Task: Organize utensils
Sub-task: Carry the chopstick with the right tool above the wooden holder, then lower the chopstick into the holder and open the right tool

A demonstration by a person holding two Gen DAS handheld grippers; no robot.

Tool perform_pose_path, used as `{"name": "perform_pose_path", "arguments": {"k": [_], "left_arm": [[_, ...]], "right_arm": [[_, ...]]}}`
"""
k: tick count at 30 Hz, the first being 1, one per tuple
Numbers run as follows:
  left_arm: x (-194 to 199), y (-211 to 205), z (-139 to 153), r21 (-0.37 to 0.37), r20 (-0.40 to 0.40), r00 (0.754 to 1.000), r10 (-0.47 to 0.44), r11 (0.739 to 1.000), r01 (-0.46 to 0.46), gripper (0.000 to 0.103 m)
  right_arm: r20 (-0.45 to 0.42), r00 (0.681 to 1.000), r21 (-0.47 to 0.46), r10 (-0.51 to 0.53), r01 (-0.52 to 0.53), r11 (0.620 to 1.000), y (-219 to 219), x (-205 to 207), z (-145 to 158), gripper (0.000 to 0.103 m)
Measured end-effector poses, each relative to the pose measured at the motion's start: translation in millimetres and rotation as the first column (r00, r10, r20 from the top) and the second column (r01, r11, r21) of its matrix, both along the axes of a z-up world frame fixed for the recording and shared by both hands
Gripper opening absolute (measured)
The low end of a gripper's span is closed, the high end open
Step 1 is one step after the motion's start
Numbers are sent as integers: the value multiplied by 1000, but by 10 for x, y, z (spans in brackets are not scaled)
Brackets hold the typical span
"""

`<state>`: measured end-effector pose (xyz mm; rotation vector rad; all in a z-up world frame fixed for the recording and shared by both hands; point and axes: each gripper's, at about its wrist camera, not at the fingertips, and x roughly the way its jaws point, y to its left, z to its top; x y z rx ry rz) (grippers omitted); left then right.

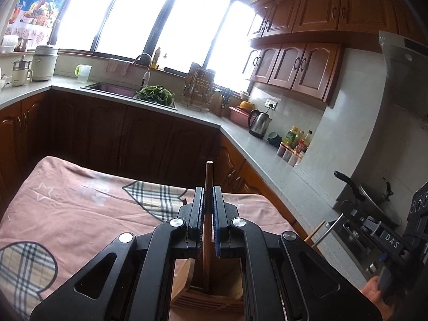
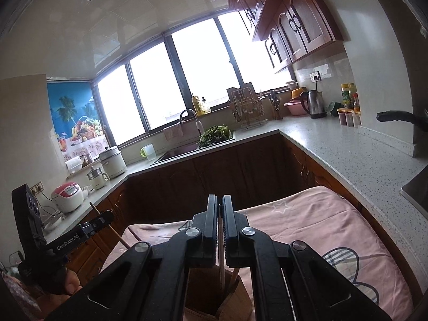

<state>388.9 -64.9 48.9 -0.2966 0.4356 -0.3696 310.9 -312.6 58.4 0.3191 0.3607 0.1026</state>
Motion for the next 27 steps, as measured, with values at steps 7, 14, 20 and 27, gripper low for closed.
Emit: {"name": "perform_pose_path", "arguments": {"k": [7,14,20,27], "left_arm": [[23,-95,-264,44,-43,999,8,999,-6,5],[33,-156,-292,78,-44,999,2,997,2,5],[41,-175,-283,91,-52,999,-5,996,9,5],[47,-191,-291,97,-70,998,-8,995,14,6]], "right_arm": [[-50,999,32,-12,14,999,-58,43,-296,3],[-79,997,54,-8,13,998,-80,82,-335,4],[-91,996,55,-4,9,998,-83,121,-354,5],[-92,996,64,-1,7,998,-113,100,-344,9]]}}
